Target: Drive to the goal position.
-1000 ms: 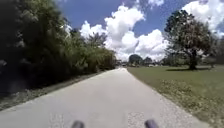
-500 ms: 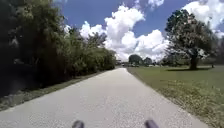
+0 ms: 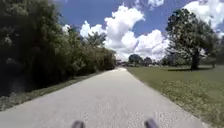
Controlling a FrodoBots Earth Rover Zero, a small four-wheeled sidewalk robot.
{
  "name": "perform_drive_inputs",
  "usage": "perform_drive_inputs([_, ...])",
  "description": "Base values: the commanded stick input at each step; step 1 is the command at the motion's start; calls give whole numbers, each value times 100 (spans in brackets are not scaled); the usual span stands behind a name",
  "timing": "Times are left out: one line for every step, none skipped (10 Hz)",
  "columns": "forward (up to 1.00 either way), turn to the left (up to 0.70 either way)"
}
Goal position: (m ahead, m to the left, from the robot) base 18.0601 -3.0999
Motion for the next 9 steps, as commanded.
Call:
perform_drive_inputs([50, 0])
perform_drive_inputs([50, 0])
perform_drive_inputs([50, 0])
perform_drive_inputs([50, -10])
perform_drive_inputs([50, -23])
perform_drive_inputs([50, -25])
perform_drive_inputs([50, -20])
perform_drive_inputs([50, 0])
perform_drive_inputs([50, 0])
